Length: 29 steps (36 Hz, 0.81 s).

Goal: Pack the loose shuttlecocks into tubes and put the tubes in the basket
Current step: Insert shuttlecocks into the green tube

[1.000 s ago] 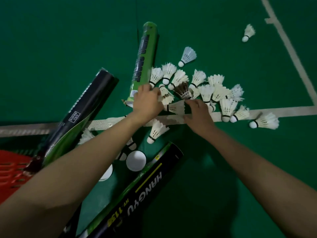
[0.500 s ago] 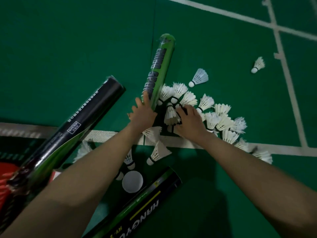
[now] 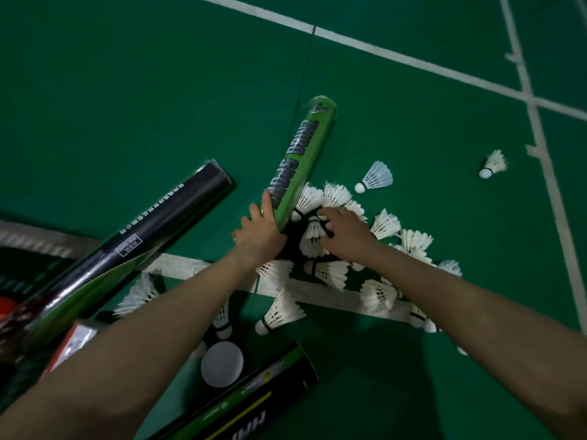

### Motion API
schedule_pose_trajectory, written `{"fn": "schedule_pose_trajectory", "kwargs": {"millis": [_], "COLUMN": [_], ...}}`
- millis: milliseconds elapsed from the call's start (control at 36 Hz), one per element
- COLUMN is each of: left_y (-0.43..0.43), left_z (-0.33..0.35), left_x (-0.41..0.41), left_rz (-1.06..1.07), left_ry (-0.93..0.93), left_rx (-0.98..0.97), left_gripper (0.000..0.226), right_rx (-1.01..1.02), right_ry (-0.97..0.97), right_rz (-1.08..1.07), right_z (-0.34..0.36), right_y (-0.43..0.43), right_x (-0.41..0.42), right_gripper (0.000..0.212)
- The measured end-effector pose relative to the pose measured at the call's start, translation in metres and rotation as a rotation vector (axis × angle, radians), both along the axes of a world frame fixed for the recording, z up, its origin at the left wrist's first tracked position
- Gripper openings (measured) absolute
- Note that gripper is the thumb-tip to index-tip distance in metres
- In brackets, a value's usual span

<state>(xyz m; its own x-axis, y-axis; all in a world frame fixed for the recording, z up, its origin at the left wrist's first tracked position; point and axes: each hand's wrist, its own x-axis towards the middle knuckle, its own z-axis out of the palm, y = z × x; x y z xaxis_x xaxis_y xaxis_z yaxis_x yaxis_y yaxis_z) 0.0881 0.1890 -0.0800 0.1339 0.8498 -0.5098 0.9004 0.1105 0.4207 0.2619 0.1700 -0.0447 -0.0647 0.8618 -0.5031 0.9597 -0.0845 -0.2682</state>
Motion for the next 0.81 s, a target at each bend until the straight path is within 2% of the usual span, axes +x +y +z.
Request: {"fn": "schedule_pose_trajectory", "kwargs": {"millis": [83,167,222,306,389,444,500,583,667,750,806], "left_y": [0.004,0.004,0.0,-0.013,-0.024,-0.031,-0.036,-0.04,-0.039,-0.032,-0.025], "left_z": [-0.001,0.007,0.019,0.041,0.06,0.068,0.073,0.084,0.099,0.112,0.114], "left_x": [-0.011,-0.018,-0.02,-0.014,-0.003,0.005,0.013,0.022,0.031,0.037,0.04], "left_rz": [0.03,0.035,0.008,-0.08,-0.147,-0.156,-0.172,-0.19,-0.216,-0.123,-0.041], "left_ry": [-0.091,-0.142,-0.155,-0.211,-0.28,-0.343,-0.377,-0.317,-0.189,-0.199,-0.262], "left_rx": [0.008,0.072,0.14,0.226,0.202,0.127,0.069,-0.015,-0.116,-0.206,-0.283], "left_gripper": [0.103,0.102,0.098,0.095,0.097,0.099,0.099,0.104,0.101,0.085,0.08], "right_rx": [-0.024,0.127,0.22,0.222,0.149,0.065,0.029,0.031,-0.027,-0.059,-0.055], "right_ry": [0.149,0.305,0.456,0.777,1.085,1.308,1.398,1.472,1.489,1.474,1.442], "right_rz": [-0.068,-0.196,-0.341,-0.64,-0.927,-1.058,-1.113,-1.179,-1.287,-1.36,-1.352], "right_z": [-0.006,-0.01,-0.007,0.002,0.007,0.011,0.013,0.01,0.005,0.003,0.008], "right_y": [0.001,-0.001,0.001,0.011,0.033,0.045,0.049,0.042,0.028,0.021,0.021], "right_x": [0.005,0.009,0.01,0.021,0.038,0.047,0.055,0.06,0.057,0.06,0.062], "right_gripper": [0.063,0.073,0.074,0.077,0.096,0.122,0.142,0.149,0.143,0.103,0.085]}}
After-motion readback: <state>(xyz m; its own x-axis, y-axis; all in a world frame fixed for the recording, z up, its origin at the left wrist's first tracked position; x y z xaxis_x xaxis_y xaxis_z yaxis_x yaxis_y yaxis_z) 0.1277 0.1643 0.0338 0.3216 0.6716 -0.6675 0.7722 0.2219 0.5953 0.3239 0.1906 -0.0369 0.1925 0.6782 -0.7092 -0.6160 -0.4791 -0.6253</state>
